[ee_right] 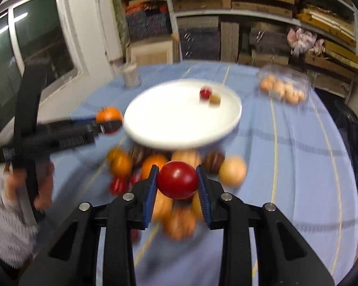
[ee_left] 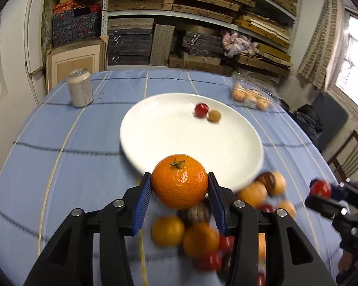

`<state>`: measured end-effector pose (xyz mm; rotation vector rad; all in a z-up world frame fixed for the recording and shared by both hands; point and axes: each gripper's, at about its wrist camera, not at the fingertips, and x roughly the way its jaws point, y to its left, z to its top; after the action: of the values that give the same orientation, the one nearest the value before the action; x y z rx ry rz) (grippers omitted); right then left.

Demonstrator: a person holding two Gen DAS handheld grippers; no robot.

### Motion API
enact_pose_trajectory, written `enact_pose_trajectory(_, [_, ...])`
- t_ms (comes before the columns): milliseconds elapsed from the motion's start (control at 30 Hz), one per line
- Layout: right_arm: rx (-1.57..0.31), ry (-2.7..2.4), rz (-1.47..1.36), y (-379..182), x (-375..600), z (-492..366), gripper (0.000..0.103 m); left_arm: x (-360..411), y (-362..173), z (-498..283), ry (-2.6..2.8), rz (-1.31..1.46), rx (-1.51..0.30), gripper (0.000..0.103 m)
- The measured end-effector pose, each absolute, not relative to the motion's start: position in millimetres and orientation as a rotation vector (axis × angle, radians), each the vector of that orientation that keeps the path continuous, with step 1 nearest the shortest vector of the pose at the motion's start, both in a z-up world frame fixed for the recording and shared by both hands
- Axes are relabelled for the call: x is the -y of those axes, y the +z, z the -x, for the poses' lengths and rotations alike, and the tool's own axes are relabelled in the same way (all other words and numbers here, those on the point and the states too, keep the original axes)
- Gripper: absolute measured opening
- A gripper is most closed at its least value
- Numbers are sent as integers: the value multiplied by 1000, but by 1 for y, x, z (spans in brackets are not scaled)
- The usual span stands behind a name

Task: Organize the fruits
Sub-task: 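Carry mandarin and red tomato onto the white plate and open both tools, then grasp a yellow tomato with left tool while right tool grasps the speckled gourd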

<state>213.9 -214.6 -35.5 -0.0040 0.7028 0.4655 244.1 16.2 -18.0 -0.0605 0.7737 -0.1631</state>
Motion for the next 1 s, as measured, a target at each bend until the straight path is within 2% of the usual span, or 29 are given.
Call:
enact_pose_trajectory(167, [-750,434,-9,-50,196,-285,31,-11,-37,-279,-136,73,-827,47])
enact_pose_trajectory(300, [-794,436,-26,-70,191,-309,32,-11,-47,-287,-130,35,-829,48])
enact_pose_trajectory(367, [-793,436,-33,-75,193,-310,33,-10,-47,-287,-142,30,-820,58])
enact_pose_trajectory(433, [-779,437,-44,-73,197,-307,40,-10,-43,-284,-148,29,-794,65])
enact_pose_trajectory(500, [-754,434,-62,-68,202,-301,46,-10,-39,-279,-150,21,-772,67])
enact_pose_trajectory(667, [-660,420,-85,-47,222,-265,47,-25,-33,-260,-141,46,-747,67])
enact_pose_trajectory(800, [-593,391,-199,-52,260,-225,69,-43,-40,-235,-102,73,-764,68])
enact_pose_trajectory(1000, [-610,360,-314,-73,295,-197,76,-59,-56,-212,-70,104,-814,69])
